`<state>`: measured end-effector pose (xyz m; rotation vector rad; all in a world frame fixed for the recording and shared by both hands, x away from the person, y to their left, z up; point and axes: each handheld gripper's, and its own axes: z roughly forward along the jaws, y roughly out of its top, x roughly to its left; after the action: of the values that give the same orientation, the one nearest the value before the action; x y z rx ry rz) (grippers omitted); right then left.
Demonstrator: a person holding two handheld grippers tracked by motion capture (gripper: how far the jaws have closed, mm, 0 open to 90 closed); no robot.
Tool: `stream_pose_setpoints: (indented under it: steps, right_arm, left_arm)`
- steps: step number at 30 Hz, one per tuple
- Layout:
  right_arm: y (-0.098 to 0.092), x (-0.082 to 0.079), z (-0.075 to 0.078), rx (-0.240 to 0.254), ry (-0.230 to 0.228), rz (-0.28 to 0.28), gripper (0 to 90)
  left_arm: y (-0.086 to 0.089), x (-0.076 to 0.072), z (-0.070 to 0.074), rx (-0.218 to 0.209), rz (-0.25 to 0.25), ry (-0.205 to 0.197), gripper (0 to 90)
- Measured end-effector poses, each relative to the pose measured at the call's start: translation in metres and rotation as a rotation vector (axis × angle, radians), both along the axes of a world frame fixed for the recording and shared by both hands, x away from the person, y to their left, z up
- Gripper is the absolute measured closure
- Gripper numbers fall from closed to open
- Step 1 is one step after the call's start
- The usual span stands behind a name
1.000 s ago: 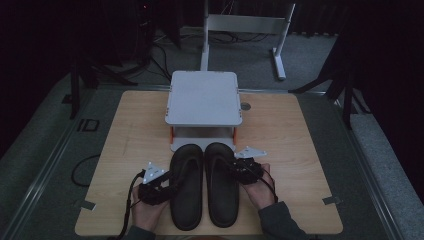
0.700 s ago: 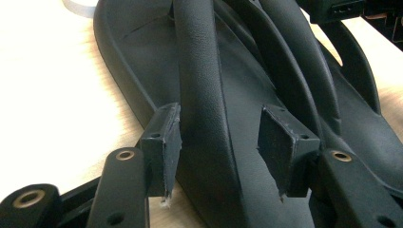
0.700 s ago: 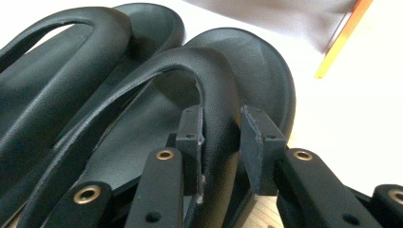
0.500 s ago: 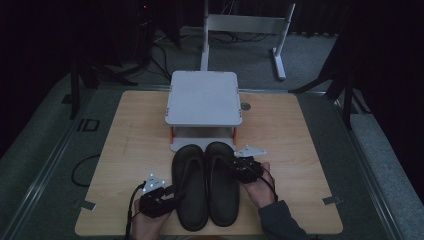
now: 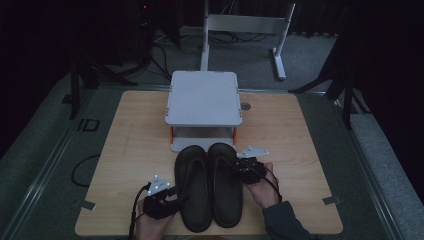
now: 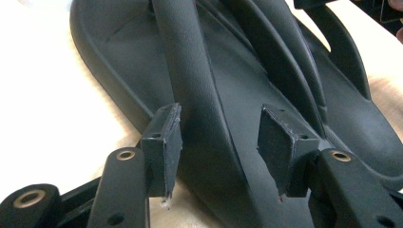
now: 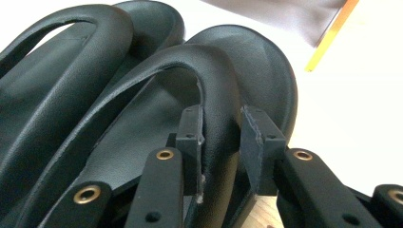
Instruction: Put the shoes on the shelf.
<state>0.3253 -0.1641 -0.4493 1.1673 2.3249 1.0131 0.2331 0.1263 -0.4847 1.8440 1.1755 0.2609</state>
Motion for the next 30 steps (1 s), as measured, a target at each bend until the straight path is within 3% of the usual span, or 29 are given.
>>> stream_pose_setpoints:
  steps: [2, 4, 7, 12, 15, 21, 26, 30]
  right_arm:
    - [0.000, 0.000, 0.000, 0.001, -0.003, -0.001, 68.5]
    - [-0.001, 0.000, 0.001, 0.022, 0.007, -0.003, 60.5]
    - [0.000, -0.007, 0.007, 0.029, -0.030, -0.015, 53.6]
    - [0.002, -0.027, 0.016, 0.066, -0.085, -0.016, 50.7]
    - [0.008, -0.043, 0.016, 0.078, -0.095, 0.005, 50.1]
    - [0.024, -0.061, 0.003, 0.091, -0.061, 0.054, 45.3]
    - [0.036, -0.064, -0.012, 0.106, -0.020, 0.059, 37.0]
    - [0.045, -0.067, -0.017, 0.118, -0.019, 0.072, 35.6]
  left_arm:
    - [0.000, 0.002, 0.000, 0.001, 0.000, -0.018, 47.0]
    - [-0.001, 0.005, 0.000, 0.011, 0.010, -0.039, 44.3]
    - [0.000, 0.008, 0.003, 0.010, 0.014, -0.063, 43.0]
    - [0.006, 0.010, 0.011, 0.009, 0.031, -0.120, 41.5]
    - [0.011, 0.012, 0.015, 0.005, 0.056, -0.146, 41.1]
    - [0.020, 0.013, 0.016, 0.010, 0.101, -0.166, 40.9]
    - [0.022, 0.013, 0.015, 0.011, 0.113, -0.168, 40.8]
    - [0.022, 0.013, 0.015, 0.016, 0.114, -0.168, 40.8]
